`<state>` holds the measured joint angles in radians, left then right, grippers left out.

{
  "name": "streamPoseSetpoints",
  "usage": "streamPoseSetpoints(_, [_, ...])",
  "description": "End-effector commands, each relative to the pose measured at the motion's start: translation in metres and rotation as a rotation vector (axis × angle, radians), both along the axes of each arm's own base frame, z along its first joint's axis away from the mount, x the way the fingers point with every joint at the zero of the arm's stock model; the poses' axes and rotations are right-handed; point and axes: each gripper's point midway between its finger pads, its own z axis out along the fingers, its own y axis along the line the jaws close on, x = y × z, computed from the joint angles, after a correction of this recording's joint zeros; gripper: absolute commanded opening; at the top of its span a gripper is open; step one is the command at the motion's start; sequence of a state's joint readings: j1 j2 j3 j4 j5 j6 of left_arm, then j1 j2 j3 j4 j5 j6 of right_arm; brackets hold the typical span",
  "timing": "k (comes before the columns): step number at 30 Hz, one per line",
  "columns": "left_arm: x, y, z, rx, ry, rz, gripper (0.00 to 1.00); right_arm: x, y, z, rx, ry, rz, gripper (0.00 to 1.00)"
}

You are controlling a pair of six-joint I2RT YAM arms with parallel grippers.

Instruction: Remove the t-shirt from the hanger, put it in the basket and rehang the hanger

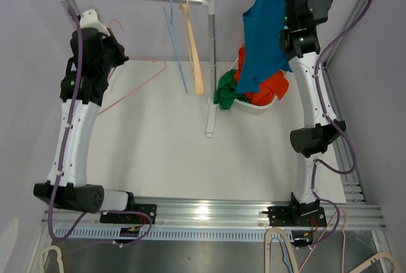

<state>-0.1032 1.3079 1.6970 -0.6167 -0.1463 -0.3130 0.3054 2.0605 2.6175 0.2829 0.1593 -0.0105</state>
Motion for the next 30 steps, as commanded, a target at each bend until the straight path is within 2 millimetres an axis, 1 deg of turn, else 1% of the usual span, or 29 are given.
streamPoseSetpoints(1, [0.028,0.003,0.035,-0.04,-0.096,0.014,0.01,0.012,-0.01,-0.01,0.049,0.007,0.006,0.0])
streamPoseSetpoints(2, [0.032,0.004,0.035,-0.04,-0.101,0.016,0.01,0.026,-0.009,-0.031,0.043,0.067,-0.008,0.0])
streamPoseSetpoints(3, [0.037,0.002,0.036,-0.037,-0.109,0.003,0.01,0.014,-0.015,-0.032,0.058,0.081,-0.019,0.0])
streamPoseSetpoints(4, [0.044,0.004,0.039,-0.033,-0.132,0.011,0.01,0.046,-0.016,-0.095,0.053,0.23,-0.063,0.0])
streamPoseSetpoints(5, [0.047,0.006,0.041,-0.02,-0.146,0.016,0.01,0.051,-0.019,-0.119,0.055,0.298,-0.083,0.0])
streamPoseSetpoints(6, [0.05,0.008,0.043,-0.014,-0.158,0.02,0.01,0.051,-0.022,-0.137,0.06,0.364,-0.088,0.0])
streamPoseSetpoints(7, [0.051,0.011,0.053,-0.011,-0.185,0.027,0.01,0.064,-0.025,-0.174,0.078,0.469,-0.078,0.0])
streamPoseSetpoints(8, [0.058,0.013,0.049,-0.007,-0.173,0.032,0.01,0.073,-0.02,-0.223,0.035,0.651,-0.062,0.0])
streamPoseSetpoints(9, [0.06,0.016,0.048,-0.008,-0.165,0.043,0.01,0.085,-0.017,-0.27,0.029,0.79,-0.057,0.0])
streamPoseSetpoints(10, [0.059,0.017,0.064,-0.01,-0.197,0.046,0.01,0.088,-0.015,-0.302,0.032,0.893,-0.044,0.0])
streamPoseSetpoints(11, [0.064,0.017,0.057,-0.008,-0.175,0.046,0.01,0.082,-0.008,-0.353,0.015,1.074,-0.003,0.0])
streamPoseSetpoints(12, [0.063,0.017,0.062,-0.011,-0.185,0.045,0.01,0.079,-0.007,-0.386,0.01,1.185,-0.006,0.0])
streamPoseSetpoints(13, [0.063,0.017,0.064,-0.012,-0.191,0.047,0.01,0.067,-0.01,-0.452,0.009,1.402,-0.046,0.0])
streamPoseSetpoints(14, [0.062,0.017,0.067,-0.012,-0.2,0.047,0.01,0.063,-0.01,-0.477,0.034,1.472,-0.052,0.0])
streamPoseSetpoints(15, [0.059,0.018,0.071,-0.007,-0.217,0.052,0.01,0.057,0.0,-0.505,0.016,1.544,0.0,0.0])
streamPoseSetpoints(16, [0.057,0.023,0.07,-0.004,-0.219,0.079,0.01,0.053,0.006,-0.539,-0.003,1.616,0.029,0.0])
streamPoseSetpoints(18, [0.052,0.028,0.075,-0.001,-0.25,0.101,0.01,0.043,0.009,-0.578,-0.003,1.713,0.044,0.0])
streamPoseSetpoints(20, [0.048,0.028,0.081,0.021,-0.272,0.094,0.01,0.034,0.004,-0.609,-0.019,1.798,0.013,0.0])
streamPoseSetpoints(21, [0.046,0.028,0.085,0.026,-0.287,0.096,0.01,0.029,-0.003,-0.619,-0.022,1.822,-0.035,0.0])
streamPoseSetpoints(23, [0.044,0.03,0.09,0.042,-0.301,0.102,0.01,0.02,-0.01,-0.633,-0.04,1.849,-0.063,0.0])
streamPoseSetpoints(24, [0.045,0.032,0.091,0.049,-0.306,0.108,0.01,0.009,-0.015,-0.648,-0.065,1.888,-0.083,0.0])
streamPoseSetpoints(27, [0.048,0.033,0.096,0.074,-0.327,0.112,0.01,-0.01,-0.029,-0.677,-0.101,1.954,-0.157,0.0])
streamPoseSetpoints(28, [0.05,0.033,0.099,0.079,-0.343,0.112,0.01,-0.02,-0.034,-0.69,-0.104,1.992,-0.165,0.0])
streamPoseSetpoints(29, [0.053,0.034,0.098,0.086,-0.344,0.112,0.01,-0.023,-0.035,-0.694,-0.1,2.003,-0.162,0.0])
streamPoseSetpoints(30, [0.054,0.032,0.099,0.088,-0.35,0.103,0.01,-0.024,-0.036,-0.69,-0.089,1.996,-0.16,0.0])
